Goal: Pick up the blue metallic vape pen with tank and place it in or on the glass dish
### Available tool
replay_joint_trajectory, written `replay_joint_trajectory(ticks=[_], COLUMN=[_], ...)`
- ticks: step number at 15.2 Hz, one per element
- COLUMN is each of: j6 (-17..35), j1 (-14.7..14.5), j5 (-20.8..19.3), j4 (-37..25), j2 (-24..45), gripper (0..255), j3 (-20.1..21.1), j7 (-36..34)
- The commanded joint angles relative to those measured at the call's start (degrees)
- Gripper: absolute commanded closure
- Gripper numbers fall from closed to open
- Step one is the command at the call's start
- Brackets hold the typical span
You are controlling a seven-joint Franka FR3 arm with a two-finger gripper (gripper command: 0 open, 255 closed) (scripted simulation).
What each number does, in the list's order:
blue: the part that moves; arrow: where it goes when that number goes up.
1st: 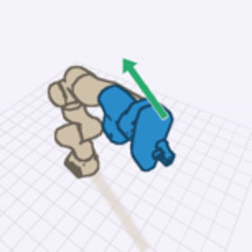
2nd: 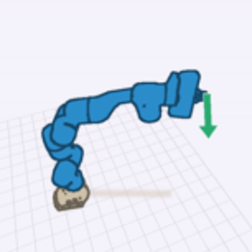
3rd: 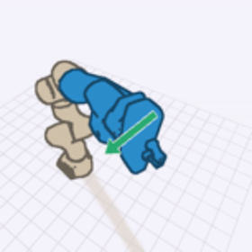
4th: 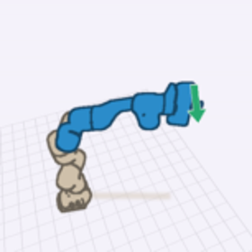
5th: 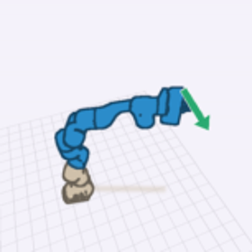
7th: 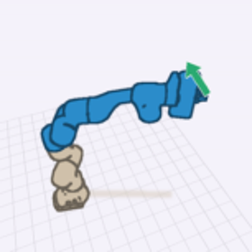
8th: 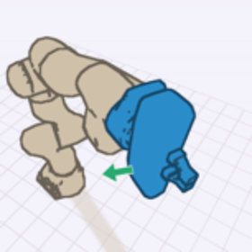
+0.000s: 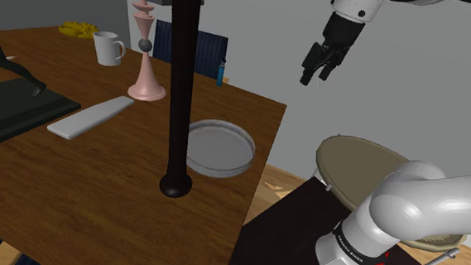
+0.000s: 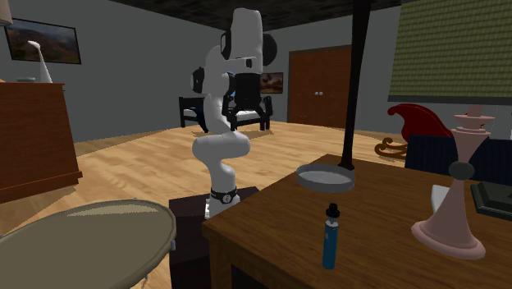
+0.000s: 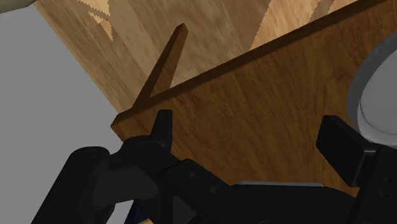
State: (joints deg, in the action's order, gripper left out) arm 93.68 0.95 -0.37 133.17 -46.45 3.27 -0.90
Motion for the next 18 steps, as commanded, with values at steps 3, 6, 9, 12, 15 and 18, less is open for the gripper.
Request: replay_joint_trajectory(ticks=[3, 6, 9, 12, 15, 18], j6=[1.87, 4.08, 5.6, 6.43, 6.55, 5.95], j1=[0.09, 0.18, 0.26, 0.3, 0.29, 0.23], j5=[0.03, 0.04, 0.03, -0.03, -0.14, -0.31], j4=[-2.57, -6.99, -12.07, -17.83, -24.32, -31.65], j2=[4.91, 12.24, 19.54, 26.83, 34.16, 41.61], gripper=[0, 0, 0, 0, 0, 0], j3=[0.03, 0.1, 0.22, 0.36, 0.51, 0.69], j7=[0.15, 0.35, 0.53, 0.68, 0.79, 0.89])
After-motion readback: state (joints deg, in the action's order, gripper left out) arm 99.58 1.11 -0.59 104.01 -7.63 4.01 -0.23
